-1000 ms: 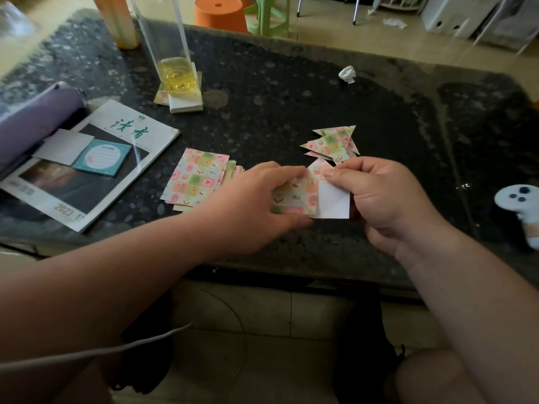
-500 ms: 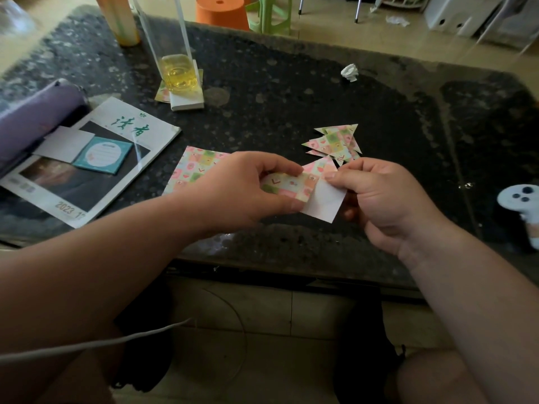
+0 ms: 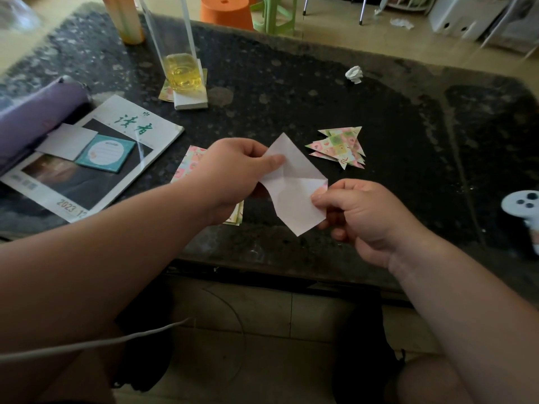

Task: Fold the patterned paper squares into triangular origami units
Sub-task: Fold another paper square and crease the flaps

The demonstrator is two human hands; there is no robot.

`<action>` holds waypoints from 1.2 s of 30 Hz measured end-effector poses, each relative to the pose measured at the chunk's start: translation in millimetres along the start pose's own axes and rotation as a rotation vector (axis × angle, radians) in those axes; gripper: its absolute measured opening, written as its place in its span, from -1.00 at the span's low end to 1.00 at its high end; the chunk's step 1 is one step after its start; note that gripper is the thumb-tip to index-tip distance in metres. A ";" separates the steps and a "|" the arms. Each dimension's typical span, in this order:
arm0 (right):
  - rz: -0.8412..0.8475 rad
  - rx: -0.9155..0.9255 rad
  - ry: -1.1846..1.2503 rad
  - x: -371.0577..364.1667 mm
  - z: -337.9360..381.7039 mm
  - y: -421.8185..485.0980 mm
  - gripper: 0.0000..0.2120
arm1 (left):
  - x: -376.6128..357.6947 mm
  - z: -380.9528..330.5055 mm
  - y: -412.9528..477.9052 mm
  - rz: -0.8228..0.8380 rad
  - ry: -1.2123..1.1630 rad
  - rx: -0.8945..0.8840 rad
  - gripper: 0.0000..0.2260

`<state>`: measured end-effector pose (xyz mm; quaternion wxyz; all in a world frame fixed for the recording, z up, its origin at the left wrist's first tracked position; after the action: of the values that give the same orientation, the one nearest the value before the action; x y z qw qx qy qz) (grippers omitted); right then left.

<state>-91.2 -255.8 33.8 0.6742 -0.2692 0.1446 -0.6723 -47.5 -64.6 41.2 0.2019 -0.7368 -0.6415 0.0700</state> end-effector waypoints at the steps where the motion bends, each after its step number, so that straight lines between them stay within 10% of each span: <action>1: 0.005 0.002 -0.002 0.6 0.7 -0.1 -0.90 | 0.5 -1.1 -0.1 0.017 0.014 -0.025 -0.91; 12: -0.111 0.099 -0.017 16.2 8.8 5.4 -0.93 | -0.2 -4.6 -15.0 0.446 0.224 -0.118 -0.55; 17: -0.144 0.138 -0.108 16.1 5.6 11.3 -0.94 | -14.5 11.2 -6.4 0.291 0.290 -0.067 -0.93; 24: -0.135 0.201 -0.247 11.5 5.8 9.7 -0.91 | -28.2 13.4 -13.3 0.191 0.508 -0.087 -0.71; 36: 0.017 0.068 0.001 6.4 5.7 4.6 -0.96 | -36.0 26.3 -13.4 0.148 -0.181 0.149 -0.82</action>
<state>-83.8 -261.4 37.0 0.6885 -0.2447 0.1243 -0.6713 -75.3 -92.8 16.8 0.1917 -0.7556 -0.5942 0.1984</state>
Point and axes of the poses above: each hand's wrist, its own y-axis towards the middle knuckle, its own x-axis out of the back of the hand, z = x × y, the point moved 3 cm from there along y, towards the middle knuckle, and after that the axes turned 2 degrees about z, right-handed, at the moved point
